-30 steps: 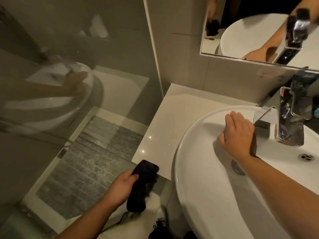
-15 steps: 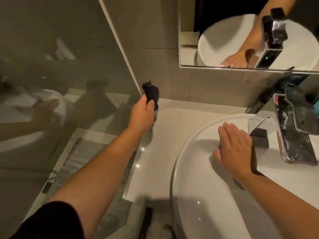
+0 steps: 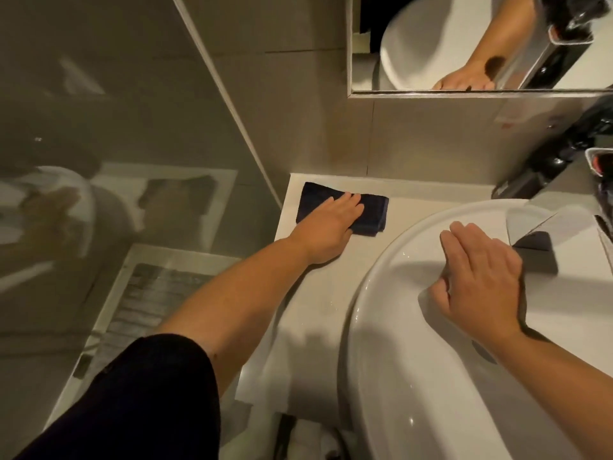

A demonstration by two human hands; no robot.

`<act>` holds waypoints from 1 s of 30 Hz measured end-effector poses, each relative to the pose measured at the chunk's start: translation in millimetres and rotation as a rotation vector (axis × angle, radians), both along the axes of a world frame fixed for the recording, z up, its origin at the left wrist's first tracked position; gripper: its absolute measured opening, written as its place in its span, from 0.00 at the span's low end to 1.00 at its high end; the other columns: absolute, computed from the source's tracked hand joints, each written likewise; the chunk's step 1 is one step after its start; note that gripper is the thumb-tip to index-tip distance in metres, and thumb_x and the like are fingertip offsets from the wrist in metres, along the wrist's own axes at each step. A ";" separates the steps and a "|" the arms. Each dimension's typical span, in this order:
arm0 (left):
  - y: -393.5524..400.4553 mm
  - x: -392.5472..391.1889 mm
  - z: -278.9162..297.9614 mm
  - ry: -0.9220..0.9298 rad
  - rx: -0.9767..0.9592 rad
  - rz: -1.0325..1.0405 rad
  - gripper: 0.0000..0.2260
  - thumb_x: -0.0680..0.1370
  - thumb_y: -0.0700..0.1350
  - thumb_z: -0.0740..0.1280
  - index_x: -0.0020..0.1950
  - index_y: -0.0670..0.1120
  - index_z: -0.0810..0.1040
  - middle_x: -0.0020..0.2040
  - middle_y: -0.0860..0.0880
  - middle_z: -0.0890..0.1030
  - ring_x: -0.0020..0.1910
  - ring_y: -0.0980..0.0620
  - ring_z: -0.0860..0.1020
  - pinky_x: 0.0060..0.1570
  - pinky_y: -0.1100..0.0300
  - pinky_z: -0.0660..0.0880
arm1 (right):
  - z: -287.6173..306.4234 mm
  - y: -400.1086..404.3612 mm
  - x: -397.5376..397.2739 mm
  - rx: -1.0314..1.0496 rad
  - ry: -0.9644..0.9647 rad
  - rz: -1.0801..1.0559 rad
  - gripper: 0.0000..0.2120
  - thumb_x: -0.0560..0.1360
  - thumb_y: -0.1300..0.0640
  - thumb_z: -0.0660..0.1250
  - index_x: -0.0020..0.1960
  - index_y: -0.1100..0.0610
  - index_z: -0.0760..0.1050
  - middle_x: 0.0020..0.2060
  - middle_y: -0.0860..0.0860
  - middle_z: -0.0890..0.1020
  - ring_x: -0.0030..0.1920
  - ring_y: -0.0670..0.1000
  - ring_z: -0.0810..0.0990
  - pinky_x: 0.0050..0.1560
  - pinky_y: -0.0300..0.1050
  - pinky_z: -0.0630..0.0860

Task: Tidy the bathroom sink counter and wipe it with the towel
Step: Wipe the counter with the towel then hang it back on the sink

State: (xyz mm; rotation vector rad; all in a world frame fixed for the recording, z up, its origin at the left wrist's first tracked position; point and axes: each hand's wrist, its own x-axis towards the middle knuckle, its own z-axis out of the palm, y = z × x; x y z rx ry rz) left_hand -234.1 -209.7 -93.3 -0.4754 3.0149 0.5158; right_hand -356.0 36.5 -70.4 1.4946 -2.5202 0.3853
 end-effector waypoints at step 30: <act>248.4 232.8 53.6 0.298 0.921 1.070 0.12 0.79 0.43 0.59 0.57 0.51 0.80 0.49 0.47 0.84 0.51 0.51 0.81 0.55 0.53 0.77 | 19.4 11.5 -1.0 0.142 -0.156 0.131 0.33 0.60 0.67 0.74 0.64 0.68 0.71 0.64 0.67 0.74 0.66 0.68 0.70 0.63 0.64 0.64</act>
